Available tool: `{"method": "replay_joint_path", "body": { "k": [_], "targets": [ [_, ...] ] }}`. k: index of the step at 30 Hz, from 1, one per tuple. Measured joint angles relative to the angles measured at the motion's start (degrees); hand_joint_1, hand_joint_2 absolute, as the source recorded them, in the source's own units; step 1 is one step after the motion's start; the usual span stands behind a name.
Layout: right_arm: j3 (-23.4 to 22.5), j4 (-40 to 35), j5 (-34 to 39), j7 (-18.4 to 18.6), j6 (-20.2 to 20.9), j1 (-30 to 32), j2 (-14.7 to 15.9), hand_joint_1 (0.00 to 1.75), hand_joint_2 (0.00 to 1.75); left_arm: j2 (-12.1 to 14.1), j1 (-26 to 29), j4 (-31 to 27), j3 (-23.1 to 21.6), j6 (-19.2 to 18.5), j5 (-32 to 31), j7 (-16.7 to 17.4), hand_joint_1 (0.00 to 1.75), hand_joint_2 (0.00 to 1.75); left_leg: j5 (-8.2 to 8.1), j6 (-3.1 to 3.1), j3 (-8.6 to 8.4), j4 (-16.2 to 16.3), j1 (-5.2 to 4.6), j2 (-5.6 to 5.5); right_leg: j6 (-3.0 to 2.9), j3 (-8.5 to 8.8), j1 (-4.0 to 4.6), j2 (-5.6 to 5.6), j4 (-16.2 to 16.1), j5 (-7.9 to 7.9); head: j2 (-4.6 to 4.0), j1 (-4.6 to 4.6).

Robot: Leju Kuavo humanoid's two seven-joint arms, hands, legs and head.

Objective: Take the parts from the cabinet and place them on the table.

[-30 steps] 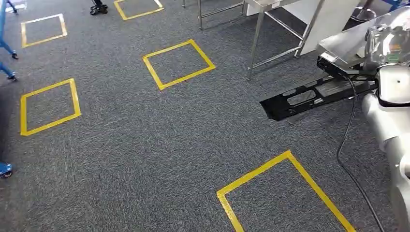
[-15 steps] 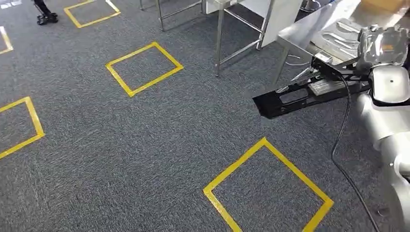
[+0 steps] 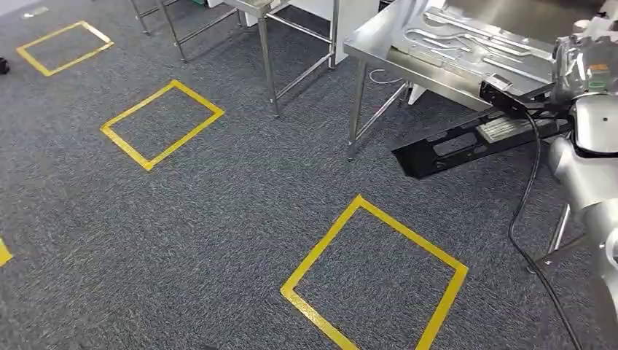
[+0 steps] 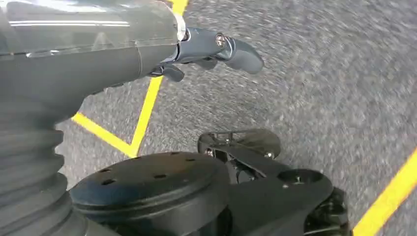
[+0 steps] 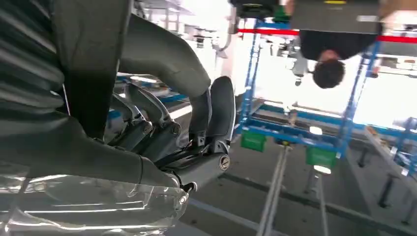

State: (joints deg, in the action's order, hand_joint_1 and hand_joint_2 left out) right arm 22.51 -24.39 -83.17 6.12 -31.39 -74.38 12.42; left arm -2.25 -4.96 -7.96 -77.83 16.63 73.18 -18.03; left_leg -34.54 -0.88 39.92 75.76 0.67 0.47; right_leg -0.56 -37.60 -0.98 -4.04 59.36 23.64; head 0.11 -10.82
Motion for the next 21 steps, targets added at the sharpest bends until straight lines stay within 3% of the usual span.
{"method": "replay_joint_path", "body": {
  "k": [1, 2, 3, 4, 5, 7, 8, 9, 10, 11, 13, 14, 15, 16, 17, 18, 19, 20, 21],
  "targets": [
    [0.0, 0.0, 0.0, -0.2, 0.1, -0.1, 0.2, 1.75, 1.75, 0.0, -0.1, 0.0, 0.0, -0.1, -0.2, 0.0, 0.00, 1.75, 2.54, 0.40, -1.51, -3.8, -0.02, -0.24, 0.02, 0.00, 0.06, -0.86, 0.0, -0.02, 0.02, 0.00],
    [0.0, 0.0, 0.0, -0.3, 0.3, -0.3, 0.4, 1.75, 1.75, 0.0, -0.1, 0.0, -0.1, -0.2, -0.2, 0.0, 0.00, 1.75, 5.68, 0.98, -3.89, -9.4, -0.12, -1.24, 0.14, 0.01, 0.15, -1.84, 0.0, -0.10, 0.00, 0.00],
    [0.0, 0.0, 0.1, -0.3, 0.5, -0.5, 0.6, 1.75, 1.75, 0.2, -0.1, 0.0, -0.1, -0.3, -0.3, 0.0, 0.00, 1.75, 7.82, 1.68, -5.85, -14.4, -0.12, -3.68, 0.29, -0.01, 0.09, -2.62, 0.0, -0.20, 0.02, -0.02],
    [0.0, 0.0, 0.1, -0.3, 0.7, -0.8, 0.8, 1.75, 1.75, 0.4, -0.1, 0.0, -0.2, -0.4, -0.3, 0.1, 0.00, 1.75, 7.24, 2.08, -6.68, -15.5, 0.18, -5.71, 0.62, -0.32, 0.31, -3.22, 0.1, -0.34, 0.02, 0.00],
    [0.0, 0.1, 0.2, -0.5, 0.9, -1.0, 1.2, 1.75, 1.75, 0.4, -0.2, 0.0, -0.3, -0.6, -0.3, 0.0, 0.00, 1.75, 7.08, 1.74, -7.00, -16.6, -0.02, -5.25, 0.98, -0.53, -0.17, -3.92, 0.1, -0.51, 0.02, -0.07],
    [0.0, 0.2, 0.4, -1.0, 1.1, -0.9, 2.1, 1.75, 1.75, 0.4, -0.2, 0.0, -0.7, -0.8, -0.5, 0.0, 0.00, 1.75, 7.15, 1.83, -7.11, -16.5, -0.41, -4.19, 1.84, -0.76, -0.66, -5.22, -0.5, -1.05, 0.02, -0.07],
    [-0.1, 0.1, 0.5, -1.4, 1.1, -1.1, 2.7, 1.75, 1.75, 0.4, -0.4, 0.0, -0.9, -0.9, -0.5, 0.0, 0.00, 1.75, 7.68, 2.24, -7.38, -17.4, -0.04, -3.34, 2.43, -0.81, -0.23, -5.92, -0.8, -1.37, 0.02, -0.04],
    [-0.2, 0.2, 0.7, -1.6, 1.1, -1.1, 3.4, 1.75, 1.75, 0.4, -0.5, 0.0, -0.9, -1.0, -0.6, 0.0, 0.00, 1.75, 8.24, 2.44, -7.69, -18.3, 0.22, -2.31, 2.28, -0.94, -0.36, -3.09, -0.2, -0.85, 0.02, -0.02],
    [-0.3, 0.2, 1.0, -1.7, 1.2, -1.6, 3.8, 1.75, 1.75, 0.4, -0.5, 0.0, -0.9, -1.0, -0.6, 0.0, 0.00, 1.75, 8.43, 2.91, -7.80, -18.7, 0.15, -1.71, 2.39, -1.98, -0.01, 0.56, 1.9, 0.93, 0.00, 0.07],
    [-0.3, 0.2, 1.0, -1.8, 1.1, -2.0, 3.8, 1.75, 1.75, 0.4, -0.3, 0.0, -1.0, -1.0, -0.8, 0.0, 0.00, 1.75, 8.47, 2.98, -7.79, -18.7, 0.10, -0.92, 2.59, -3.83, -0.04, 2.20, 5.7, 3.13, 0.02, 0.00],
    [-0.2, 0.3, 1.1, -2.0, 1.3, -1.9, 3.8, 1.75, 1.75, 0.4, -0.2, 0.0, -1.0, -1.0, -1.0, 0.0, 0.00, 1.75, 8.35, 3.05, -7.78, -18.7, 0.05, 0.91, 3.13, -7.67, -0.36, 3.38, 14.1, 6.44, 0.02, 0.04],
    [-0.2, 0.3, 1.1, -2.0, 1.4, -1.8, 3.9, 1.75, 1.75, 0.4, -0.2, 0.0, -1.1, -1.0, -1.0, 0.0, 0.00, 1.75, 8.28, 3.03, -7.76, -18.6, 0.06, 1.84, 3.39, -8.51, -0.60, 3.54, 15.9, 6.57, 0.00, 0.04],
    [-0.2, 0.4, 1.1, -2.0, 1.5, -1.8, 4.0, 1.75, 1.75, 0.3, -0.2, 0.0, -1.2, -1.0, -1.1, 0.0, 0.00, 1.75, 8.14, 2.84, -7.79, -18.6, 0.10, 2.71, 3.69, -7.83, -0.90, 3.78, 14.6, 5.25, 0.02, 0.02],
    [-0.2, 0.4, 1.1, -2.0, 1.6, -1.9, 4.1, 1.75, 1.75, 0.2, -0.3, 0.0, -1.3, -1.0, -1.1, 0.0, 0.00, 1.75, 7.95, 2.70, -7.85, -18.4, 0.15, 3.52, 3.88, -5.89, -1.07, 4.18, 11.2, 3.26, 0.02, 0.04],
    [-0.2, 0.3, 1.1, -1.9, 1.7, -2.0, 4.2, 1.75, 1.75, 0.2, -0.3, 0.0, -1.4, -1.0, -1.1, -0.1, 0.00, 1.75, 7.65, 2.42, -7.90, -18.1, 0.26, 4.24, 4.06, -3.07, -1.14, 5.06, 6.2, 0.98, 0.02, 0.02],
    [-0.2, 0.3, 1.1, -1.8, 1.7, -2.2, 4.5, 1.75, 1.75, 0.2, -0.4, 0.0, -1.4, -1.0, -1.2, -0.1, 0.00, 1.75, 7.21, 2.08, -7.96, -17.7, 0.31, 4.99, 4.19, -0.17, -1.16, 6.76, 1.2, -0.92, 0.02, 0.04],
    [-0.2, 0.3, 1.1, -1.7, 1.7, -2.5, 4.8, 1.75, 1.75, 0.4, -0.5, 0.0, -1.4, -1.0, -1.2, -0.1, 0.00, 1.75, 6.75, 1.52, -7.84, -17.4, -0.30, 5.40, 3.73, 0.45, -0.10, 8.87, -0.1, 0.29, 0.02, 0.02],
    [-0.2, 0.3, 1.1, -1.7, 1.8, -2.6, 5.0, 1.75, 1.75, 0.3, -0.5, 0.0, -1.4, -1.0, -1.2, -0.1, 0.00, 1.75, 6.48, 1.14, -7.99, -17.1, -0.38, 5.95, 2.97, 0.27, -0.31, 7.68, -0.4, -0.07, 0.02, 0.00],
    [-0.2, 0.3, 1.2, -1.7, 1.9, -2.4, 5.4, 1.75, 1.75, 0.3, -0.6, 0.0, -1.5, -1.1, -1.3, -0.1, 0.00, 1.75, 6.43, 0.98, -8.26, -17.3, -0.48, 6.46, 2.66, 0.10, -0.30, 7.03, -0.2, 0.08, 0.02, 0.02]
  ]
}}
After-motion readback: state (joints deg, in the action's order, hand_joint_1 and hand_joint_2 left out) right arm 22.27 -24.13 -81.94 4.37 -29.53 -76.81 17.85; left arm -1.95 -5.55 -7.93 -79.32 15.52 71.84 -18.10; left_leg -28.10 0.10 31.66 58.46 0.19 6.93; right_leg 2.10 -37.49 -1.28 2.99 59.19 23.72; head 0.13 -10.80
